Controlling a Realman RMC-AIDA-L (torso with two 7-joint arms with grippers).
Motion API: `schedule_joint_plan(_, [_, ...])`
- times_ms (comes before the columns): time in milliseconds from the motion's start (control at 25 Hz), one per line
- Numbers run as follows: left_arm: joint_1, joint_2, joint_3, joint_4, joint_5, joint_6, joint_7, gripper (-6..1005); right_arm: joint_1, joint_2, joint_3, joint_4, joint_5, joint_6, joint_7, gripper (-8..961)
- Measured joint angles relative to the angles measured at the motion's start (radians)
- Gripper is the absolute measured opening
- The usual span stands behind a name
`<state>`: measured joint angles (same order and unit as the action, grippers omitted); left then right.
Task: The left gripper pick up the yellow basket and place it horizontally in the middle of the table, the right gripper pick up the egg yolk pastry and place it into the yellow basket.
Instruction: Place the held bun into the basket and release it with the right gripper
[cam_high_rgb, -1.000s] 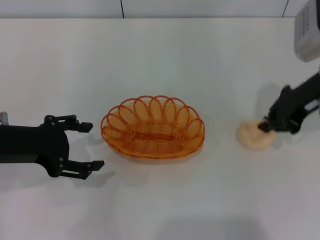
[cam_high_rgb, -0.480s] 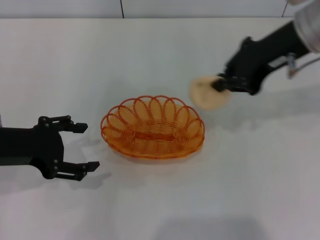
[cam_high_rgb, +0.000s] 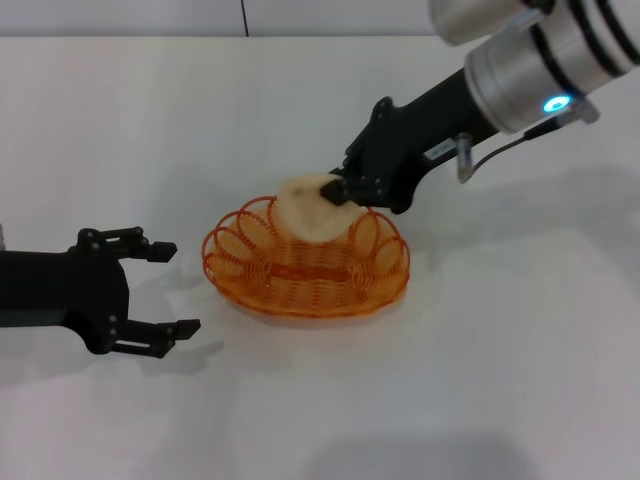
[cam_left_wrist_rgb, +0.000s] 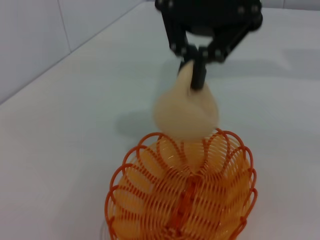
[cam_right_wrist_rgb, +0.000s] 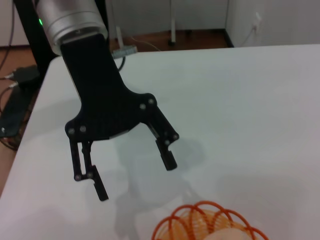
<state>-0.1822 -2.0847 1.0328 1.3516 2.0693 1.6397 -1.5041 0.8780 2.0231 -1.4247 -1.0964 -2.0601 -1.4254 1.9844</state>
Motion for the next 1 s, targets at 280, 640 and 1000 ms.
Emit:
schedule_joint_plan(280, [-0.003,0.002,0.002,0.0,-0.02,-0.008,0.013,891,0.031,0.002,-0.064,0.127,0.095,0.07,-0.06,82])
schedule_joint_plan(640, [-0.005,0.003,0.003,-0.006,-0.023,-0.004,0.022,891,0.035,0.004,-0.16,0.148,0.139,0.169,-0.061,154])
schedule_joint_plan(1000, [-0.002,0.005,-0.007,-0.009,-0.018,-0.007,0.022,891,-0.029,-0.014,-0.098,0.087,0.098,0.067,-0.079,370])
